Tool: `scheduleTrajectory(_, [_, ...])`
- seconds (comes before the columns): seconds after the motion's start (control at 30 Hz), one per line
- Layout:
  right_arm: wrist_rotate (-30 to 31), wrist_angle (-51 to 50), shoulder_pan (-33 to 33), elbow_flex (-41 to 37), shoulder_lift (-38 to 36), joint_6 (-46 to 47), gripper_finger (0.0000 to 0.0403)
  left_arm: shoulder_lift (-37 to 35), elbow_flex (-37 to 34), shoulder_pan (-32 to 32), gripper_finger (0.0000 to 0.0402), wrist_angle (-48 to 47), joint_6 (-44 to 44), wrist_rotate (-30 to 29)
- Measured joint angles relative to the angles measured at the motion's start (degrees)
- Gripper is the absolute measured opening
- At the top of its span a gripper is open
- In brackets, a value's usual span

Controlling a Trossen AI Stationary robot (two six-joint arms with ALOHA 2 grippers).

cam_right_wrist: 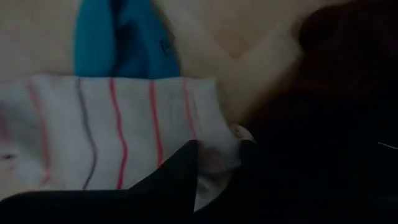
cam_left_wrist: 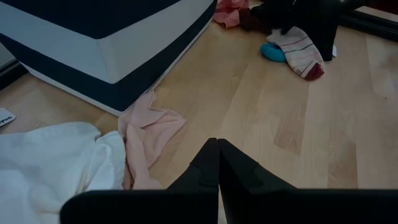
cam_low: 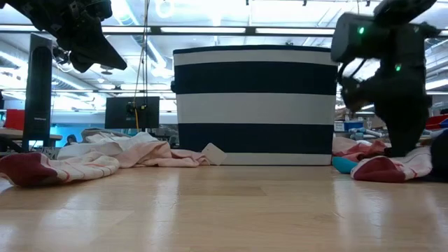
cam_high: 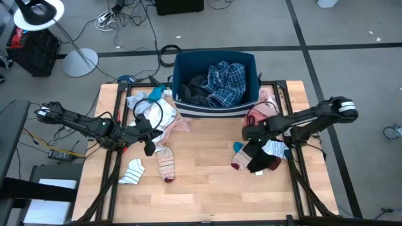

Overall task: Sort clothes
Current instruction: Put the right striped light pink sock into the blue bin

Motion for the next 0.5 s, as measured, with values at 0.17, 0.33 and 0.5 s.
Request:
scheduleTrajectory(0.17, [-1.6, 4.6, 0.6, 0.4, 5.7, -3.6, 0.0055, 0.0, 0.0, 0.0, 0.0005, 0.0, 0.0, 0.0])
scheduleTrajectory(0.33, [-0.2, 1.2, 1.8, 5.0, 6.7, -4.9, 0.0015, 0.0, 0.0, 0.0, 0.0005, 0.0, 0.0, 0.0])
scheduleTrajectory(0.5, [3.6, -8.0, 1.9, 15.3, 3.4, -6.2, 0.0005, 0.0, 0.0, 0.0, 0.0005, 0.0, 0.0, 0.0])
